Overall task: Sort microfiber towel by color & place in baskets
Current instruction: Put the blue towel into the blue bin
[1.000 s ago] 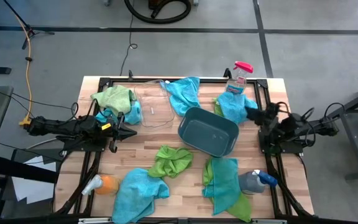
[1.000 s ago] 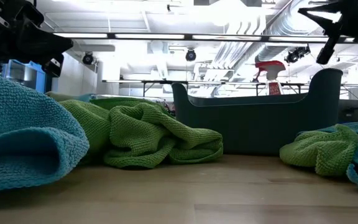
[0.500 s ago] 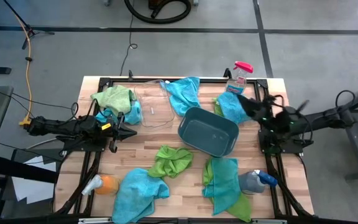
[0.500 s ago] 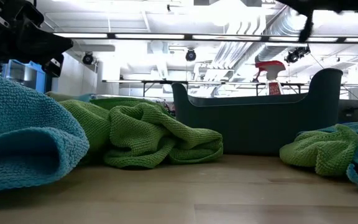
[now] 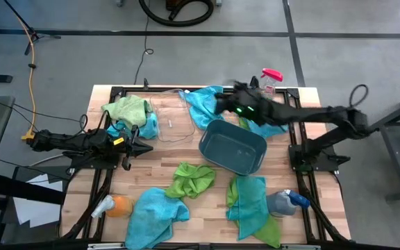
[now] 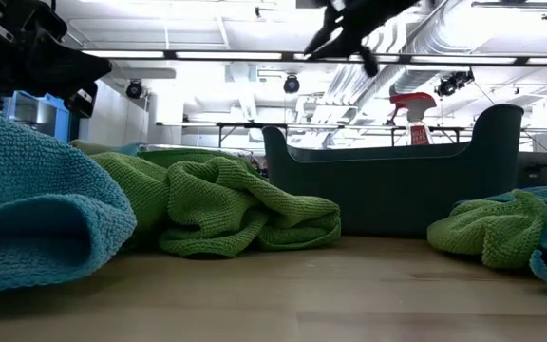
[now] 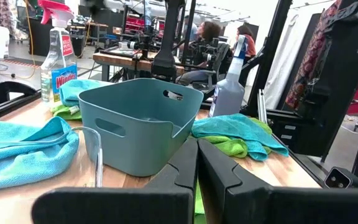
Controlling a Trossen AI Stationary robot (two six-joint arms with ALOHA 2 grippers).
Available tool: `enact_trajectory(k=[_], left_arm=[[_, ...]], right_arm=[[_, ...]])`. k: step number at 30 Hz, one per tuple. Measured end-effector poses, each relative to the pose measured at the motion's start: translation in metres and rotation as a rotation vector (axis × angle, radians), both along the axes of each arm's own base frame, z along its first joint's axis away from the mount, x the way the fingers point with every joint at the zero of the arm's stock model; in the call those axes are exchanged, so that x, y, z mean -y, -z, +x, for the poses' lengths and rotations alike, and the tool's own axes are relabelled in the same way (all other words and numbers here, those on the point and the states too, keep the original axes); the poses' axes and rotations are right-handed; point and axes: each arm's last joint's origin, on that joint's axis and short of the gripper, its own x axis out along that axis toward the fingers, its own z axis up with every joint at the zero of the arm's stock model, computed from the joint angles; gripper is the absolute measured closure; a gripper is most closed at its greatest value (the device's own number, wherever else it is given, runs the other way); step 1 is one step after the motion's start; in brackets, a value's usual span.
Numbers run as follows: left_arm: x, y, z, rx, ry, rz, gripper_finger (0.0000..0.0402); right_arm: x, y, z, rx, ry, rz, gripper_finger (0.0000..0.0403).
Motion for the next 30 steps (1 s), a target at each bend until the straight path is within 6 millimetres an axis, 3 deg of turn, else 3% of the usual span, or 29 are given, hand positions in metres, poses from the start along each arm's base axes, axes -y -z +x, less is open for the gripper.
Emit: enact_trajectory(k=[6,12,17,25,30], left_arm=[[0.000,0.000,0.000,-0.001,0.000,0.000,0.0401],[0.000,0.000,0.000,0.000,0.000,0.000,0.0401],[0.000,0.000,0.000,0.000,0.000,0.000,0.0401],[0.000,0.000,0.000,-0.001,0.000,0.000,0.0401],[0.000,0.000,0.000,0.000,0.000,0.000,0.0401]], right_arm=[[0.064,0.006,0.041,-0.330,-0.030,0.167,0.0215],[0.114,0.033,0.068,-0.611,-0.047,0.314,0.0126],[0.132,0.063,0.083,-0.733,-0.062,0.422,0.0112],[0.139,0.117,0.097,-0.824,-0.064,0.524,0.0112],[0.144,0.136,0.099,-0.841,-0.026,0.567,0.0112]])
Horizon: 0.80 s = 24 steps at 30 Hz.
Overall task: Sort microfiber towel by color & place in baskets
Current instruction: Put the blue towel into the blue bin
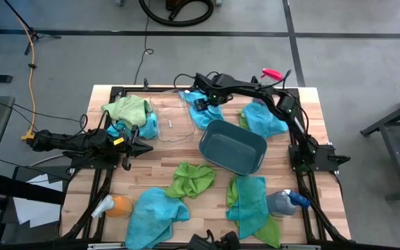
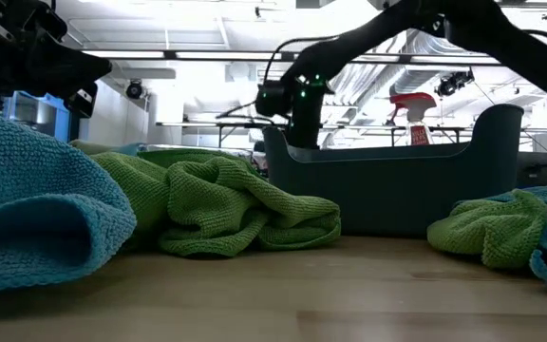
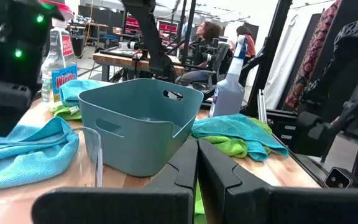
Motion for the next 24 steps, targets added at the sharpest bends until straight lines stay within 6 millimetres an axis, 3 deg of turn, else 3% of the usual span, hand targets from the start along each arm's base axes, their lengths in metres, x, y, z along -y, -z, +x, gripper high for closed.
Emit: enact_trajectory(k=[9,16,20,24], left_arm=[[0.000,0.000,0.000,0.000,0.000,0.000,0.0401],[0.000,0.000,0.000,-0.001,0.000,0.000,0.0401],[0.000,0.000,0.000,0.000,0.000,0.000,0.0401],[0.000,0.000,0.000,0.000,0.000,0.000,0.0401]], right_arm=[[0.002,0.030,0.004,-0.050,0.006,0.051,0.0112],[0.002,0.034,0.004,-0.063,-0.020,0.049,0.0121],[0.002,0.034,0.004,-0.074,-0.047,0.038,0.0179],[0.002,0.025,0.005,-0.086,-0.098,0.037,0.0312]])
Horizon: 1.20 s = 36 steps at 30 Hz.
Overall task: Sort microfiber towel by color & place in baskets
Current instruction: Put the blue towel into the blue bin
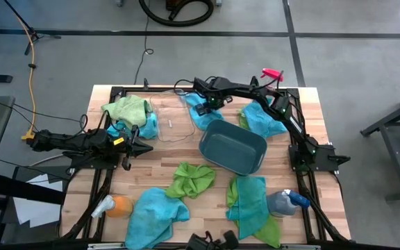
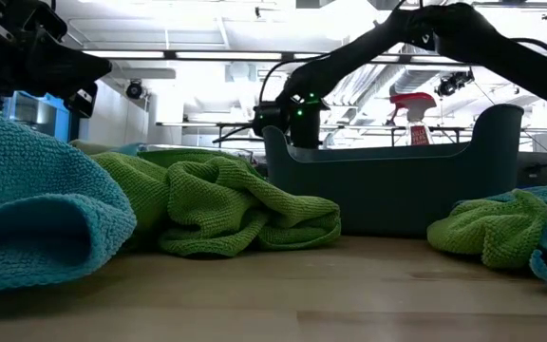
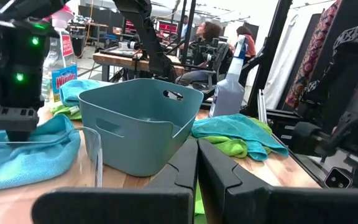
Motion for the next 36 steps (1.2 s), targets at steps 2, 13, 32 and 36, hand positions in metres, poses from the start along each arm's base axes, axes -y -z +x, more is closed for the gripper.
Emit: enact_trajectory(k=[2,13,32,36], left_arm=[[0.000,0.000,0.000,0.000,0.000,0.000,0.0401],[0.000,0.000,0.000,0.000,0.001,0.000,0.0401],[0.000,0.000,0.000,0.000,-0.001,0.000,0.0401],[0.000,0.000,0.000,-0.001,-0.001,0.000,0.0401]], right_arm=[[-0.001,-0.010,0.002,0.010,-0.037,-0.012,0.0377],[-0.003,-0.141,0.005,0.320,-0.141,-0.211,0.0398],[-0.055,-0.275,-0.032,0.819,-0.378,-0.478,0.0402],[-0.069,-0.275,-0.027,0.824,-0.465,-0.456,0.0402]])
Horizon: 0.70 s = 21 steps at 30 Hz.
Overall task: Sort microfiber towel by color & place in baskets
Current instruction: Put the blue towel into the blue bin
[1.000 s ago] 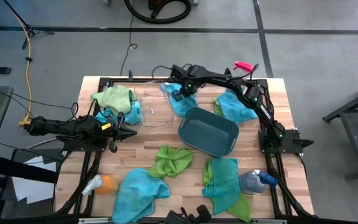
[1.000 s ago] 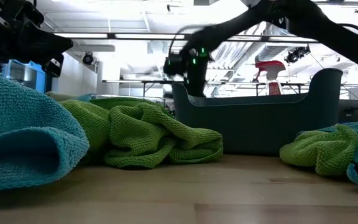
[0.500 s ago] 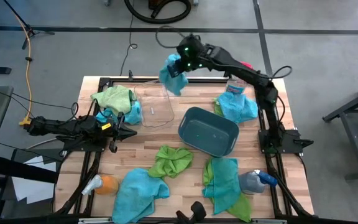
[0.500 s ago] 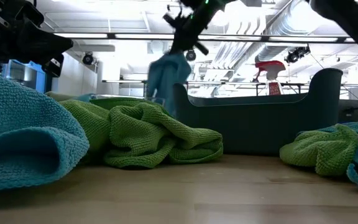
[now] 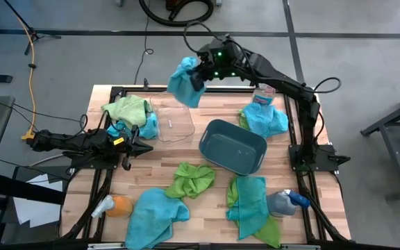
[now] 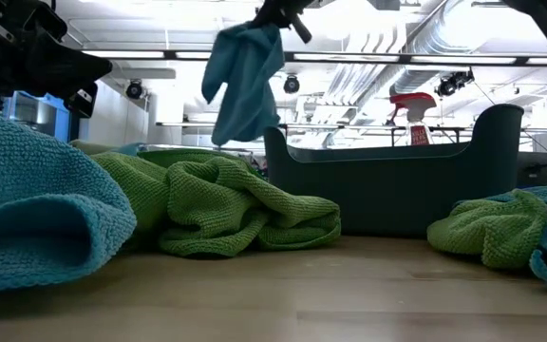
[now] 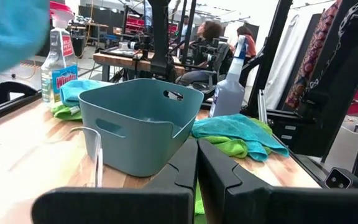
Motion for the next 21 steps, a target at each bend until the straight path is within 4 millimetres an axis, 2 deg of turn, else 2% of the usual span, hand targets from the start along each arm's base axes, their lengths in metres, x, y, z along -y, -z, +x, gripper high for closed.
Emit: enact_trajectory(k=[5,10,15,21], left_arm=[[0.000,0.000,0.000,0.000,0.000,0.000,0.0401],[0.000,0.000,0.000,0.000,0.000,0.000,0.0401],[0.000,0.000,0.000,0.000,0.000,0.000,0.0401],[0.000,0.000,0.000,0.000,0.000,0.000,0.0401]], right_arm=[[-0.024,-0.004,0.000,-0.043,-0.034,-0.047,0.0402],[-0.052,-0.018,-0.028,-0.155,-0.029,-0.122,0.0402],[-0.080,-0.021,-0.068,-0.192,-0.040,-0.150,0.0403],[-0.114,-0.003,-0.128,-0.017,-0.040,-0.111,0.0403]])
